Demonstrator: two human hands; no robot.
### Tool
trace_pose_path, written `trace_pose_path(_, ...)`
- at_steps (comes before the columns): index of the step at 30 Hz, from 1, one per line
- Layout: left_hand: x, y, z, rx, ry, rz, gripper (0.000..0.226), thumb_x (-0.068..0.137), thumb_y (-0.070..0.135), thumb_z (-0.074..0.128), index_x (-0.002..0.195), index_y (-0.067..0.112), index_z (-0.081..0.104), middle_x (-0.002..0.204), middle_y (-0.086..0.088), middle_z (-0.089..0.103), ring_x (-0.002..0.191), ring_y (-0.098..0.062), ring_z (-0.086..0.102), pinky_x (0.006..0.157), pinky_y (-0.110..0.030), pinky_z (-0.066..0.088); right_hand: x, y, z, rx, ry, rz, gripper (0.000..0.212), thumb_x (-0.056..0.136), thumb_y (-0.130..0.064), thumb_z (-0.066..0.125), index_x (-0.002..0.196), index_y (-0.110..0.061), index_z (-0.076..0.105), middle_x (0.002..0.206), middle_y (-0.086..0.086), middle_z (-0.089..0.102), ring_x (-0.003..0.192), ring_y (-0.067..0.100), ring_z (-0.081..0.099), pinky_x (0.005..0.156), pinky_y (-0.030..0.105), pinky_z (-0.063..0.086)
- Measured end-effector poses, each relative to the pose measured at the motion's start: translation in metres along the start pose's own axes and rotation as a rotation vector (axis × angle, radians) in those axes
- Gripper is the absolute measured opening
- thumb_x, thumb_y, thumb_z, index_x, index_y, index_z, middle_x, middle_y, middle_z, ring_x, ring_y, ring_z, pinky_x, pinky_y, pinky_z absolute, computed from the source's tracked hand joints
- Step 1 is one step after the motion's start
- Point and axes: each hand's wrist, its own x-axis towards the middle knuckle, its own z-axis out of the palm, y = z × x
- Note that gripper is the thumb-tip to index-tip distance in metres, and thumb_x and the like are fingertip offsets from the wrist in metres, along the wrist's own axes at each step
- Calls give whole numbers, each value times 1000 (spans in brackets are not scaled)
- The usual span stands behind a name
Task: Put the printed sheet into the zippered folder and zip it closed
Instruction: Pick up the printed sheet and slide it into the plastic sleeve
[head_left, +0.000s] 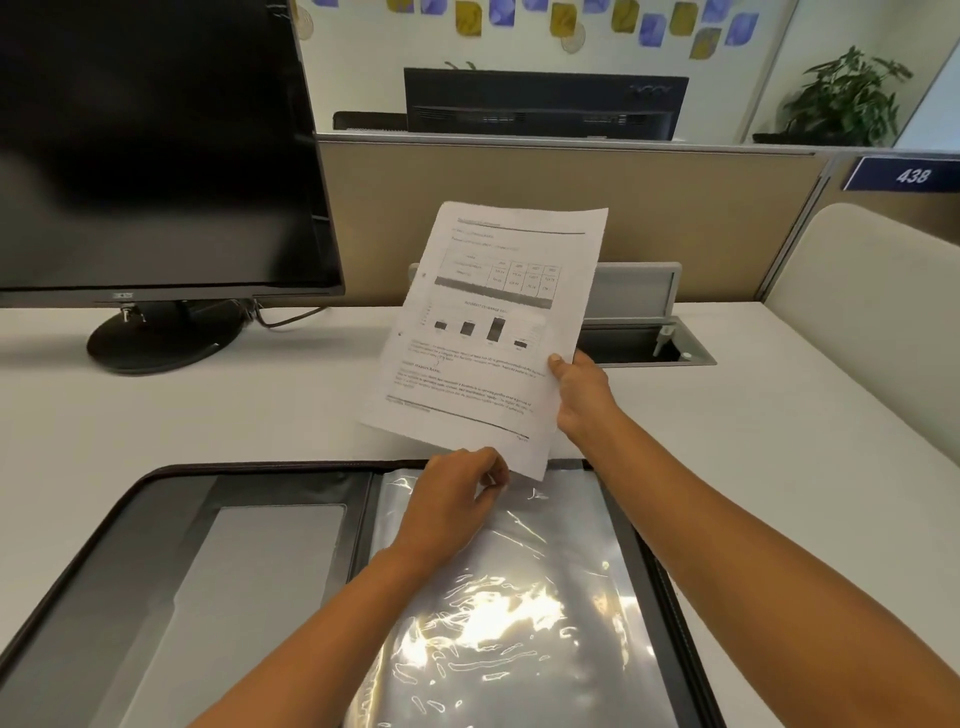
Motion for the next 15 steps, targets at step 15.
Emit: trace_pose_path(15, 5, -4, -10, -100, -74, 47, 21, 81, 7, 64, 100, 15, 61, 83, 4, 69, 78, -11, 61, 70, -18, 44, 5, 1, -39, -158, 23, 52, 13, 94, -15, 48, 103, -22, 53, 105, 4, 60, 91, 24, 59, 80, 45, 49)
